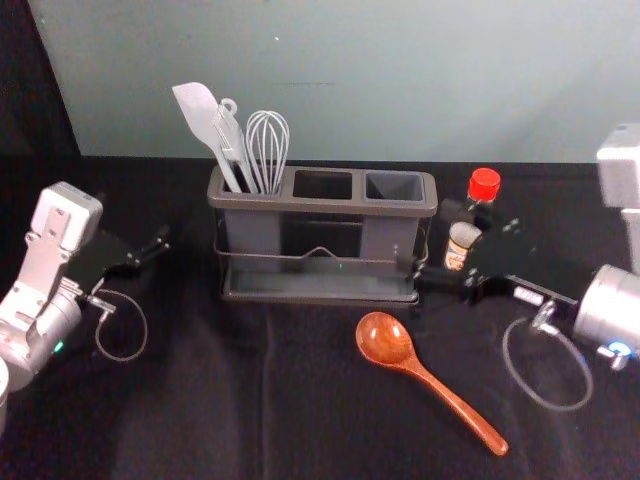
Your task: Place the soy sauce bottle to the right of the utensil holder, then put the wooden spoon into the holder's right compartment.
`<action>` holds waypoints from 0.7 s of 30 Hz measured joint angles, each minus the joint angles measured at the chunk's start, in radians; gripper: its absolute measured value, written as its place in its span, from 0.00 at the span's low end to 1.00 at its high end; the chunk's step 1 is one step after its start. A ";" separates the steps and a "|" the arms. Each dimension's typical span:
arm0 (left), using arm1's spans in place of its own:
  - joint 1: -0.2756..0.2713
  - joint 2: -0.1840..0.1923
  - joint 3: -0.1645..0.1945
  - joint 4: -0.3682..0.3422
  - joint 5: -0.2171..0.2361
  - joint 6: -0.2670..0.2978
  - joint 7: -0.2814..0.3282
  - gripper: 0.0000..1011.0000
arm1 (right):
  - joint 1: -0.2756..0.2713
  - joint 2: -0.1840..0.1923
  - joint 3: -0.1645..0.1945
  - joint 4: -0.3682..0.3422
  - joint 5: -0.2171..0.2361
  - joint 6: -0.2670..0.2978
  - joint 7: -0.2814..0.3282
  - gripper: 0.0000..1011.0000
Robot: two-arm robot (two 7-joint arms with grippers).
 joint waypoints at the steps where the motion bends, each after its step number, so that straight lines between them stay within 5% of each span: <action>1: 0.000 0.000 0.000 0.000 0.000 0.000 0.000 0.99 | 0.003 0.000 -0.007 0.000 0.002 0.009 0.000 0.99; 5: 0.000 0.000 0.000 0.000 0.000 0.000 0.000 0.99 | 0.025 -0.011 -0.051 -0.005 0.005 0.084 -0.030 0.99; 11: 0.000 0.000 0.000 0.000 0.000 0.000 0.000 0.99 | 0.102 -0.044 -0.156 -0.026 -0.048 0.360 -0.141 0.99; 15: 0.000 0.000 0.000 0.000 0.000 0.000 0.000 0.99 | 0.134 -0.073 -0.188 -0.011 -0.055 0.481 -0.169 0.99; 21: 0.000 0.000 0.000 0.000 0.000 0.000 0.000 0.99 | 0.162 -0.100 -0.219 0.027 -0.075 0.556 -0.178 0.99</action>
